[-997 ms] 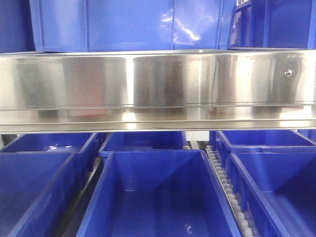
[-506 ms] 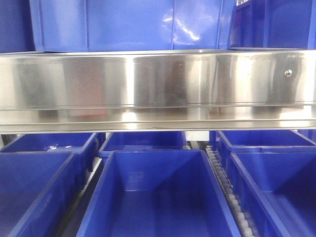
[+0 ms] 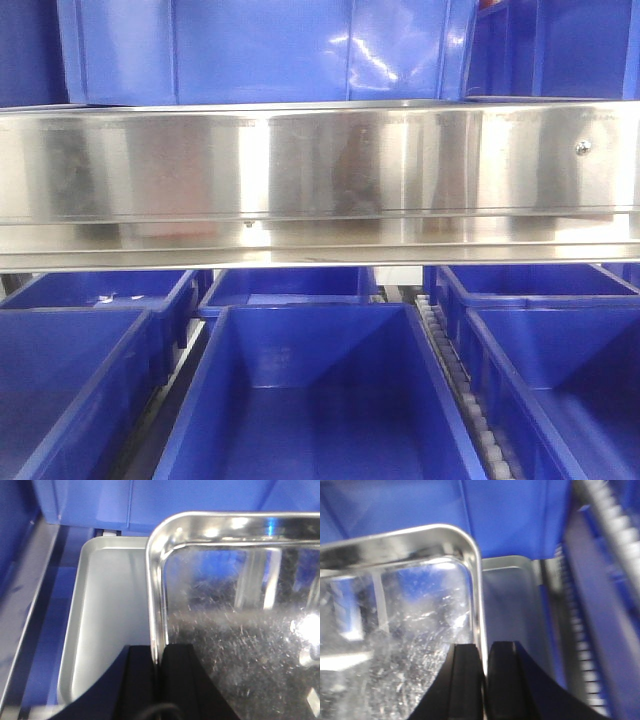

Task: Stack silver trays without gaps
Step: 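Move the held tray over the silver tray on the shelf, then lower the tray into the other silver tray and open both grippers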

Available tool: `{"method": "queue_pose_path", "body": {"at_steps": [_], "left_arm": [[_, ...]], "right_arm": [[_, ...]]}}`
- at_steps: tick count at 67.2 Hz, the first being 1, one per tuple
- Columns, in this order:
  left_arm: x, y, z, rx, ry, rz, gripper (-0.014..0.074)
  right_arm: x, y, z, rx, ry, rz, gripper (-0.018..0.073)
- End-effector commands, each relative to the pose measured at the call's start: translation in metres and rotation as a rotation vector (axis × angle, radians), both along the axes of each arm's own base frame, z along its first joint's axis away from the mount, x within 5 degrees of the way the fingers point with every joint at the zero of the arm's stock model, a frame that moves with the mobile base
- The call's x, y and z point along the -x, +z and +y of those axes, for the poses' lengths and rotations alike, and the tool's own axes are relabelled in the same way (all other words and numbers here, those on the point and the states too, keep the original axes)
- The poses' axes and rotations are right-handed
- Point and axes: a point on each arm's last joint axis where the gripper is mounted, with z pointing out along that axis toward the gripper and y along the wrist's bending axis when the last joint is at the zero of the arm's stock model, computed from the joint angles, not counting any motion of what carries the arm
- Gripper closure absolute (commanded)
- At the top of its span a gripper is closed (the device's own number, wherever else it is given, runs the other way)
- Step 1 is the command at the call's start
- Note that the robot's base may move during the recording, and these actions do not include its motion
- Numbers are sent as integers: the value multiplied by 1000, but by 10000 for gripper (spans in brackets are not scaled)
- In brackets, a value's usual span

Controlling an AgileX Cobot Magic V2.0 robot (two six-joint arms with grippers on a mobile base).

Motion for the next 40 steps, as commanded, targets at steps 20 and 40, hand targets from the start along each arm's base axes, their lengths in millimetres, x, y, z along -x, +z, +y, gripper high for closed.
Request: {"method": "queue_pose_path", "body": {"at_steps": [20,40], "left_arm": [[-83,-35,-10,84,-53,82,614],[-95,-58,-18,77,-49,148,614]], "right_arm": [[-73,-32,29,-79,51,5,574],[-87,-57,38,-33,27,84,574]]}}
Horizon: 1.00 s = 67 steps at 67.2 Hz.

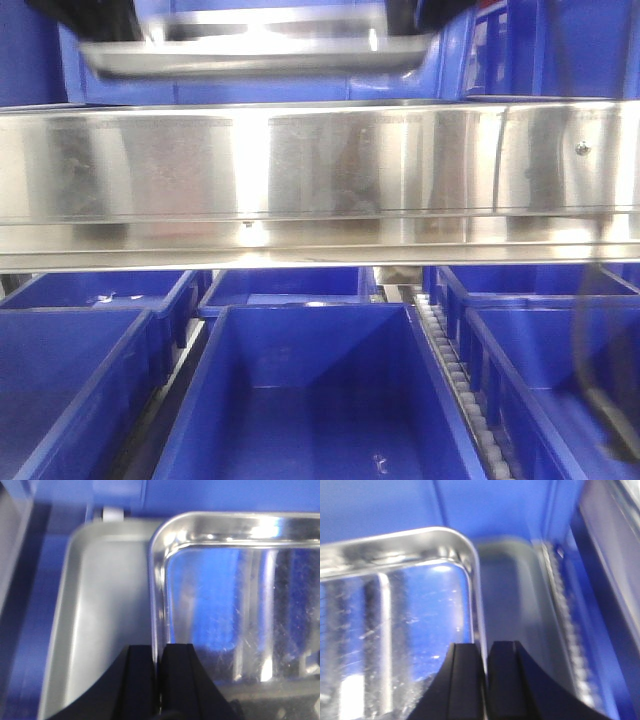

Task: Stack silver trays without gaps
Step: 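Lower the tray into the other silver tray and open both grippers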

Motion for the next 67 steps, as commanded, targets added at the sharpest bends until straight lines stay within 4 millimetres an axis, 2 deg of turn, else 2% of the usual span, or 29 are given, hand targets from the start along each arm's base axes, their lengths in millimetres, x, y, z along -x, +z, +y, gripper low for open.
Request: {"method": "queue_pose_path", "body": {"at_steps": [1,21,26,32,36,48,51,55,67], "left_arm": [[0,7,-18,129,-43,-42,614],[0,7,-18,131,-35,-44,608],[0,7,-17,140,-21,-41,566],[-1,7,-15,141,1,-39,470],[-2,6,-10,141,37,-30,381],[-4,3,4,123,98,17,184],[-5,2,9,117,112,25,167],[-6,2,11,111,121,30,165],[-7,3,14,78,119,13,177]], "right_arm": [[-1,13,18,-118,86,-84,574],[-1,9,16,-101,70,-61,574],[-1,9,15,-92,62,-51,574],[0,8,15,-79,63,-46,568],[0,8,14,-77,61,-43,533],[0,8,14,-63,66,-43,286],[0,8,13,-47,62,-43,229],[0,7,11,-32,59,-42,197],[0,7,9,-11,50,-36,199]]}}
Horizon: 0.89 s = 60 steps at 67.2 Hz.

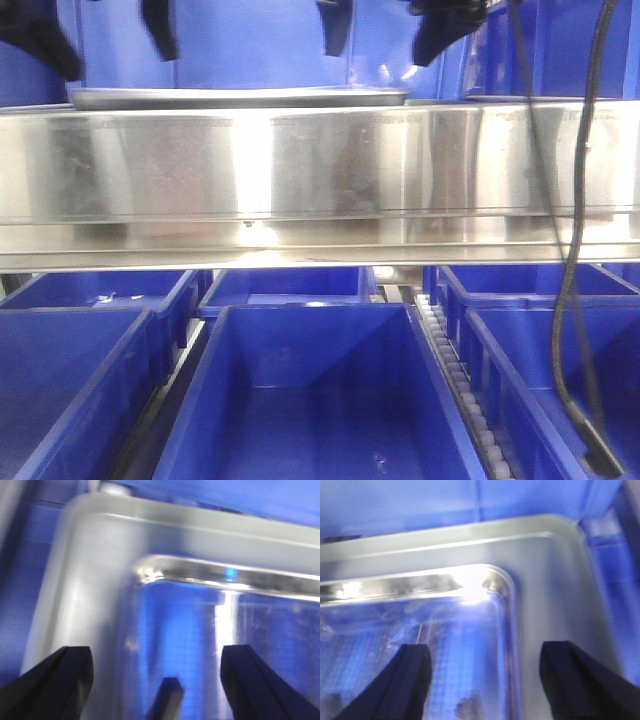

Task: Stack silver trays without gaps
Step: 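Lower the tray into the other silver tray and open both grippers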

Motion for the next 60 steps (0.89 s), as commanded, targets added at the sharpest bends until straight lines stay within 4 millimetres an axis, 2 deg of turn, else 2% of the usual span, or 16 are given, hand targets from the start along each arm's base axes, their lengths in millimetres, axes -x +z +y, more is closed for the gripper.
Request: {"method": "queue_pose_path", "body": {"at_steps": [1,7,11,16,23,26,36,43,50,60], "left_arm": [[0,5,2,2,6,-18,178],[0,5,2,2,6,-18,208],[1,7,2,1,4,-23,306],[4,11,2,-3,-4,-36,450],[11,23,2,-1,-24,-67,637],[16,29,2,13,-27,-81,607],[39,57,3,49,-50,-144,596],[56,66,0,61,-106,-201,610],[73,58,-2,94,-162,-253,610],[105,43,-4,185,-267,-391,612]], "right_arm": [[0,6,-1,16,10,-26,199],[0,6,-1,15,11,-27,199],[0,9,-1,21,16,-32,222],[3,21,-3,33,36,-56,319],[11,45,-5,16,66,-117,521],[15,56,-7,3,85,-152,590],[29,81,-16,-32,103,-222,578],[37,90,-19,-8,160,-271,578],[50,87,-19,-26,260,-344,578],[78,67,-25,-120,395,-442,578]]}}
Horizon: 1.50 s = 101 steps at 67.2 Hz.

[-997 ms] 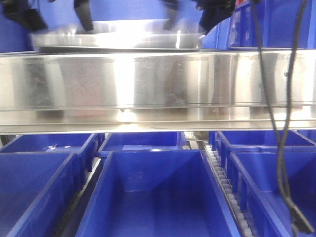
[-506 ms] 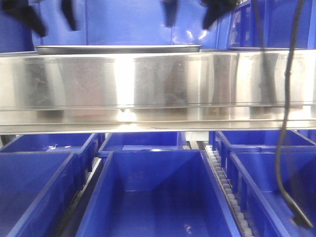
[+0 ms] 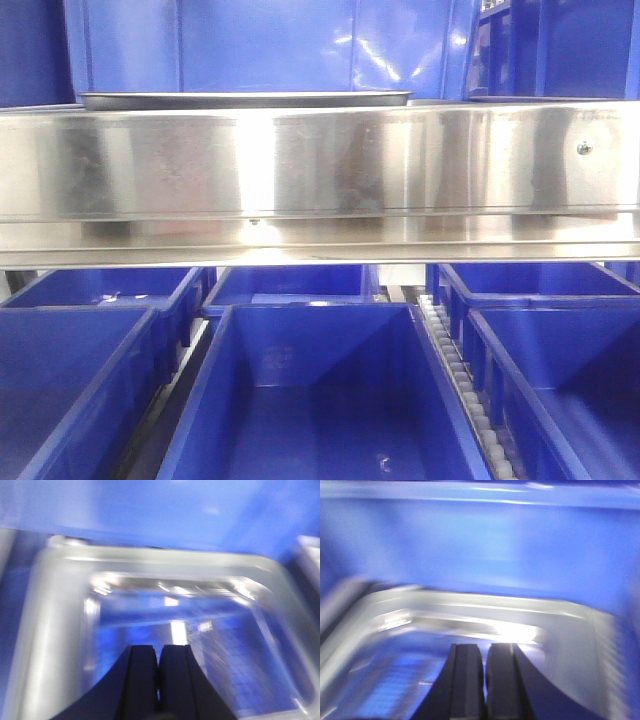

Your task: Stack silver trays without gaps

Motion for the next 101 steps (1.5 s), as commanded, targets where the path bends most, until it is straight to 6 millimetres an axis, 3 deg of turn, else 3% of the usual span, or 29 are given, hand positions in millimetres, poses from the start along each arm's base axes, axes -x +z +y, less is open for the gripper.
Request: {"method": "queue_pose_path", "body": {"at_steps": [1,13,29,35,49,101], "left_arm": [[19,-3,-1,68,-73,-111,612],[56,-23,11,142,-162,-255,612],[102,-53,37,97,-238,-378,612],[120,-50,47,125,-237,-435,612],[152,-29,70,177,-210,-564,612],[158,-32,78,147,-174,-521,612]], "right_arm": [[19,-1,-4,-55,109,-108,578],[58,-21,-22,-86,233,-200,578],[105,-45,-48,-105,343,-296,578],[117,-46,-58,-116,342,-316,576],[140,-27,-76,-172,335,-420,575],[144,-23,-81,-208,314,-423,575]]}}
